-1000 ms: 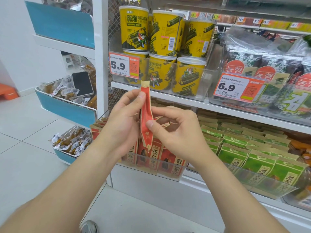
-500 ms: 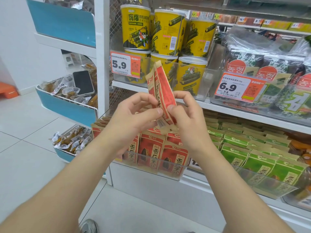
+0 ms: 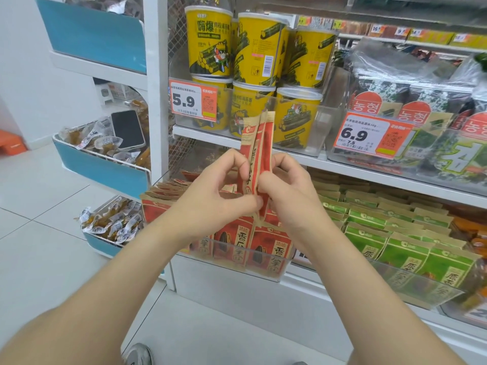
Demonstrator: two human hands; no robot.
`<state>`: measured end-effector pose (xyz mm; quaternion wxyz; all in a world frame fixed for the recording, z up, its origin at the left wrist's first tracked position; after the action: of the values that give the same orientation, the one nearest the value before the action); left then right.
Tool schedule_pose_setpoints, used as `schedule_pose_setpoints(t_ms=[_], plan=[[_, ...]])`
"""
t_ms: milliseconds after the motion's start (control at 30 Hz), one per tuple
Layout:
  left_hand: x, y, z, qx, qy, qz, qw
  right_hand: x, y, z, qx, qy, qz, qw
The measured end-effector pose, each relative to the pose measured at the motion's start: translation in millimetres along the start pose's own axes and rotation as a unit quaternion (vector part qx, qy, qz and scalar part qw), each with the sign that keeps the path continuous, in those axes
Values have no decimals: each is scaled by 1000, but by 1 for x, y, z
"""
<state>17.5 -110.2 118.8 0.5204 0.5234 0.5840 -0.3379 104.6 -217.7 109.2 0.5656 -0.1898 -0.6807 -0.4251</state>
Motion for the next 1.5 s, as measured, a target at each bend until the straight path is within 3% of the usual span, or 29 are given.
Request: schedule_pose_setpoints(t_ms=[100, 333, 500, 700, 967, 1233, 1500], plan=[[1, -1, 0, -14, 19, -8, 1000, -1, 2, -3, -22, 0, 1, 1000], [5, 2, -22, -105, -71, -33, 991, 9, 0, -8, -17, -20, -12, 1000], [4, 0, -25, -100, -82, -32, 991, 10, 0, -10, 9, -14, -21, 1000], [6, 1, -27, -85, -116, -27, 989, 6, -4, -2, 106, -34, -13, 994], [1, 0, -25, -82, -105, 2, 991, 4, -1, -1, 93, 10, -15, 996], [-2, -6, -31, -67, -25, 26, 997, 6, -1, 1, 95, 13, -39, 995], [5, -2, -39, -65, -40, 16, 997, 7, 1, 3, 89, -22, -71, 993]])
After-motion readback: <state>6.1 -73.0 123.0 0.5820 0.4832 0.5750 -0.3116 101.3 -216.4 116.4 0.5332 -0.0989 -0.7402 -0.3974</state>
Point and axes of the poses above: each hand's wrist, its own y-axis towards the middle knuckle, its own z-axis out of the palm, x = y × z, the point moved 8 cm from there along y, towards the middle knuckle, and after that the axes turned 10 degrees about -z, right-handed, at the moved point
